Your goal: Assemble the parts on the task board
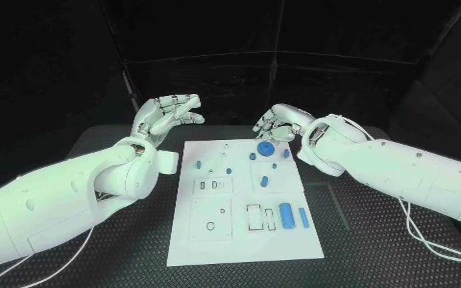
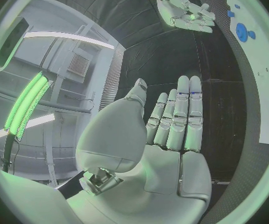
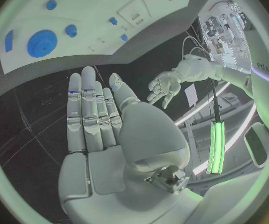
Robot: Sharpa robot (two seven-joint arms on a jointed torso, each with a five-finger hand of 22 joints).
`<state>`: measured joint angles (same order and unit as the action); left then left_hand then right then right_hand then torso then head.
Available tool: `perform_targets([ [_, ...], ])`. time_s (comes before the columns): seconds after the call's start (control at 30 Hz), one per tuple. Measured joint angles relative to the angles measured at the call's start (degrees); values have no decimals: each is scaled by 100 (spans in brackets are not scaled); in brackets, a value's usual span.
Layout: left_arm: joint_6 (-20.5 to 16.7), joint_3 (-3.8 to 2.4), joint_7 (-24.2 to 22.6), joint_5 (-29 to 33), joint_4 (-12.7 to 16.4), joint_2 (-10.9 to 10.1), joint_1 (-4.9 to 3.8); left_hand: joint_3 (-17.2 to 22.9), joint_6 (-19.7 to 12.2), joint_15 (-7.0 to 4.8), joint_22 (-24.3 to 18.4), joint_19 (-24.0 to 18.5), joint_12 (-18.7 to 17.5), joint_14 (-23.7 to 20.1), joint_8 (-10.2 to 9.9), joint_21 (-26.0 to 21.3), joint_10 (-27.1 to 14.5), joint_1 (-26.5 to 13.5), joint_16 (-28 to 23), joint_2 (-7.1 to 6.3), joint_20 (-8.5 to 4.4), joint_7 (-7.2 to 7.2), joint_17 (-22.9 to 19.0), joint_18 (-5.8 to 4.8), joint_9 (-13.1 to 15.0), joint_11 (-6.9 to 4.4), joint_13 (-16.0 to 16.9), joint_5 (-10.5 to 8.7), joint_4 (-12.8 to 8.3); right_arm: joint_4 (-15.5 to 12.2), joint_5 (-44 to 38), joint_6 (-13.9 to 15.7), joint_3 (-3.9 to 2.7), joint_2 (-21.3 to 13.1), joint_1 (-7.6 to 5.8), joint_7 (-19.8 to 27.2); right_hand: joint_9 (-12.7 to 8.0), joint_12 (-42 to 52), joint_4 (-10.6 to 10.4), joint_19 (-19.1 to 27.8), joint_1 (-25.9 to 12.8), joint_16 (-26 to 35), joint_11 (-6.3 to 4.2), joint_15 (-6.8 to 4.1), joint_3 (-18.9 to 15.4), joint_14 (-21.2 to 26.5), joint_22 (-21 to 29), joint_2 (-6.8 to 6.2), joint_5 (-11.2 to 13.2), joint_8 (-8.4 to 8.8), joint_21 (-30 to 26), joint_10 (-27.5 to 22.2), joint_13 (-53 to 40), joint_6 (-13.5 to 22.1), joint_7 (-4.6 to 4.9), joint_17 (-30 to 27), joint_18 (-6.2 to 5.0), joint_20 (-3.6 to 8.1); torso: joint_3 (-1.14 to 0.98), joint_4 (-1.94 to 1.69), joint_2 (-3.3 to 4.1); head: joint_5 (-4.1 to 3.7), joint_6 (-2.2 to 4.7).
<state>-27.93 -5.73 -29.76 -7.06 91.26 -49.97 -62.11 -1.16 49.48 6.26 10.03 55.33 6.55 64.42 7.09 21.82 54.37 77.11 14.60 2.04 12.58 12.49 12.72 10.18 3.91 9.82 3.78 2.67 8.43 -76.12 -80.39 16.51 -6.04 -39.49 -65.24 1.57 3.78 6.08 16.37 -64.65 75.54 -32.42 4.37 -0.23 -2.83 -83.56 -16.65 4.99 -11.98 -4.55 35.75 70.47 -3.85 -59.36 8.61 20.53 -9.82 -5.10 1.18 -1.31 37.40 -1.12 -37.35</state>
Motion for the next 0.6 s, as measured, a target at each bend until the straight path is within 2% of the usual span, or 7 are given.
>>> perform_targets([
  [0.1, 31, 0, 9, -29, 144, -56, 20, 0, 0, 0, 6, 19, 0, 0, 0, 9, 0, 23, 0, 23, -18, 1, 6, 0, 0, 0, 0, 0, 0, -18, -517, -128, 0, 30, -6, -245, -5, -134, 0, -58, -35, -557, 3, -18, 0, -18, -121, -35, 0, 81, 216, -53, 0, 70, -16, 483, 0, 40, 15, -23, 90, -16, 17],
  [0.17, 55, 0, 18, -45, 232, -88, 34, -15, 0, 0, 6, 25, -24, 0, -26, 9, 0, 23, -30, 23, -12, 1, 15, 0, -1, 0, -5, 0, -15, -25, -849, -209, 0, 51, -9, -401, -7, -198, -17, -80, -60, -960, 2, -18, -16, -18, -183, -60, 0, 81, 324, -154, 0, 207, -16, 906, 0, 18, 25, -35, 142, -27, 26],
  [0.33, 110, 0, 30, -70, 357, -125, 54, -15, 0, 0, 6, 54, -24, 0, -26, 9, 0, 23, -31, 23, -12, 1, 21, 0, -5, 0, -5, 0, -15, -10, -1390, -378, 0, 114, -18, -671, -1, -210, -17, -101, -60, -2217, 33, -18, -16, -18, -387, -108, 0, 80, 664, -304, -32, 270, -18, 2247, 0, -3, 48, -59, 257, -49, 46],
  [0.4, 132, 0, 31, -76, 382, -133, 61, -15, 0, 0, 6, 61, -24, 0, -26, 9, 0, 23, -51, 23, -20, 1, 21, 0, -5, 0, -4, 0, -15, 11, -1544, -453, 0, 143, -20, -748, -1, -210, -17, -101, -60, -2537, 45, -18, -16, -18, -451, -108, 0, 80, 768, -377, -35, 292, 4, 2588, 0, -3, 55, -69, 302, -63, 76],
  [0.47, 152, -1, 31, -82, 399, -136, 63, -15, 0, 0, 9, 61, -35, 0, -26, 18, 0, 23, -51, 23, -20, 1, 23, 0, -5, 0, -4, 0, -15, 35, -1658, -521, 0, 167, -25, -810, -1, -210, -17, -101, -60, -2871, 34, -18, -16, -18, -521, -107, 0, 80, 882, -427, -35, 327, -13, 2951, 0, -3, 62, -77, 343, -77, 94],
  [0.6, 178, -3, 31, -89, 417, -137, 72, -15, 0, 0, 11, 61, -56, 0, -26, 32, 0, 23, -51, 23, -20, 1, 28, 0, -5, 0, -4, 0, -15, 67, -1787, -626, 0, 197, -33, -881, -1, -210, -17, -97, -37, -3117, 41, -18, -16, -18, -590, -130, 0, 80, 989, -459, -34, 366, -12, 3209, 0, -6, 69, -88, 398, -83, 101],
])
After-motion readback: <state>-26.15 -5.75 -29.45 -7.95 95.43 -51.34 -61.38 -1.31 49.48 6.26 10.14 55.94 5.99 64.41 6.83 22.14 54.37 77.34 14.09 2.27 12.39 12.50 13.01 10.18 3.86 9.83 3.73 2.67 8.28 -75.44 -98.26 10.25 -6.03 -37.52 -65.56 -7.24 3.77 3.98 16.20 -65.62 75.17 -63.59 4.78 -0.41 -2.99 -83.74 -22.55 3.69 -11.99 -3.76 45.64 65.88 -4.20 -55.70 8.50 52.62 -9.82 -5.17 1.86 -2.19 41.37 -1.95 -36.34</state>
